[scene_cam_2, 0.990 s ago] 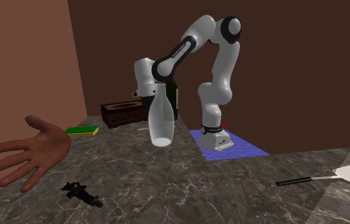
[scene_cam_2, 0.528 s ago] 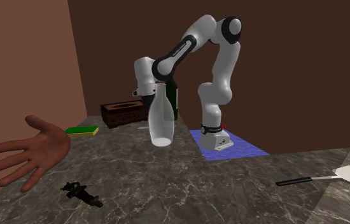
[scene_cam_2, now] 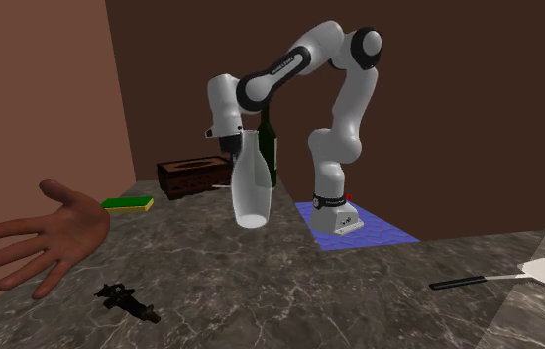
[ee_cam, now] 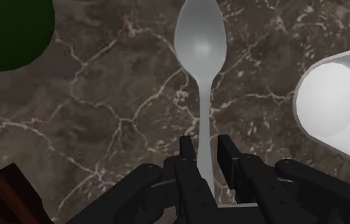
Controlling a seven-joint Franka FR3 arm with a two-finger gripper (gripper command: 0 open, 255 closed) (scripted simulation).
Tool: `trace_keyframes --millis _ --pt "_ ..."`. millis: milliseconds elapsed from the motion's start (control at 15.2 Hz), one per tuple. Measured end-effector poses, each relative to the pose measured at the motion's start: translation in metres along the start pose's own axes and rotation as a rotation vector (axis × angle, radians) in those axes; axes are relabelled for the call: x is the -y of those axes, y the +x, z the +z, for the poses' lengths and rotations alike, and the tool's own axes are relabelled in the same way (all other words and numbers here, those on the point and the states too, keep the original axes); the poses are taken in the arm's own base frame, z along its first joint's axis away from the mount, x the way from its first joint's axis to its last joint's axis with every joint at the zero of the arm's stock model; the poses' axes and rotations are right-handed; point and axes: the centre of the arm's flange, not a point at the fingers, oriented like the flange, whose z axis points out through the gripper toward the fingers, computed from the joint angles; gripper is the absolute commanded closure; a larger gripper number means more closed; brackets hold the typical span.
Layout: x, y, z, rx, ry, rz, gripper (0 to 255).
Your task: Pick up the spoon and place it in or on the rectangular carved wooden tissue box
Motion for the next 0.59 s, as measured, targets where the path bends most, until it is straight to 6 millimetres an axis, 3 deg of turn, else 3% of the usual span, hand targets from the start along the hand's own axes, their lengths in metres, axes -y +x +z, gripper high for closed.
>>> trace_keyframes --millis 594 --pt "0.006 -0.008 -0.047 0.0 0.0 0.0 255"
